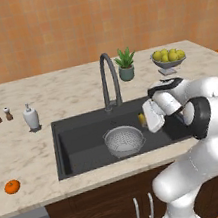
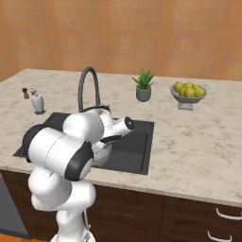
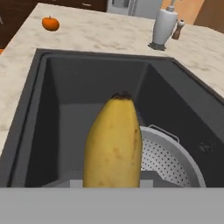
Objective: Put the colander in the sink, put the banana, orange in the colander, and turn on the sink faucet and pour water over the colander.
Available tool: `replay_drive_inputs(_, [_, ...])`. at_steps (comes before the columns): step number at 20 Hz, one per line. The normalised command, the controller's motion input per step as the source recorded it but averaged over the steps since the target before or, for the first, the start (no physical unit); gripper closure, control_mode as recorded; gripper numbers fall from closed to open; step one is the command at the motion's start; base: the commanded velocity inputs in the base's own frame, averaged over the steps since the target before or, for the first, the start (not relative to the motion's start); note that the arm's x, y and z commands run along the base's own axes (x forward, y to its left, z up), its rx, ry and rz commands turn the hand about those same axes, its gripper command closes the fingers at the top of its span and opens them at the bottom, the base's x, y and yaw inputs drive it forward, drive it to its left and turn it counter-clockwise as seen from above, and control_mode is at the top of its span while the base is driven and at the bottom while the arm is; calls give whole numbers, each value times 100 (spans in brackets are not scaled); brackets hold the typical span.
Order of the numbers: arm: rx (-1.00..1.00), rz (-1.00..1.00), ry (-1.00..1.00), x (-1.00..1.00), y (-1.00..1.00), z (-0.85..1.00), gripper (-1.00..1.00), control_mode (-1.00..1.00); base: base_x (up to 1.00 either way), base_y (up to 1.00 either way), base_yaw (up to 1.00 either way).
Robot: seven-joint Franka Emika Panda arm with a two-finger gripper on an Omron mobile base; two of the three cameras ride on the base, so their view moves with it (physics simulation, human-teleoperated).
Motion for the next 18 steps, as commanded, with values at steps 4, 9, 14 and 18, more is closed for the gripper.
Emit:
replay_drive_inputs(4, [1, 4, 12, 54, 9, -52, 100, -100, 0, 0, 0])
replay_drive_inputs(9, [3, 9, 1, 45, 13, -52, 100, -100, 0, 0, 0])
replay_drive_inputs(14, [1, 9, 0, 46, 14, -59, 100, -100, 0, 0, 0])
replay_drive_inputs(18, [2, 8, 1, 50, 12, -53, 100, -100, 0, 0, 0])
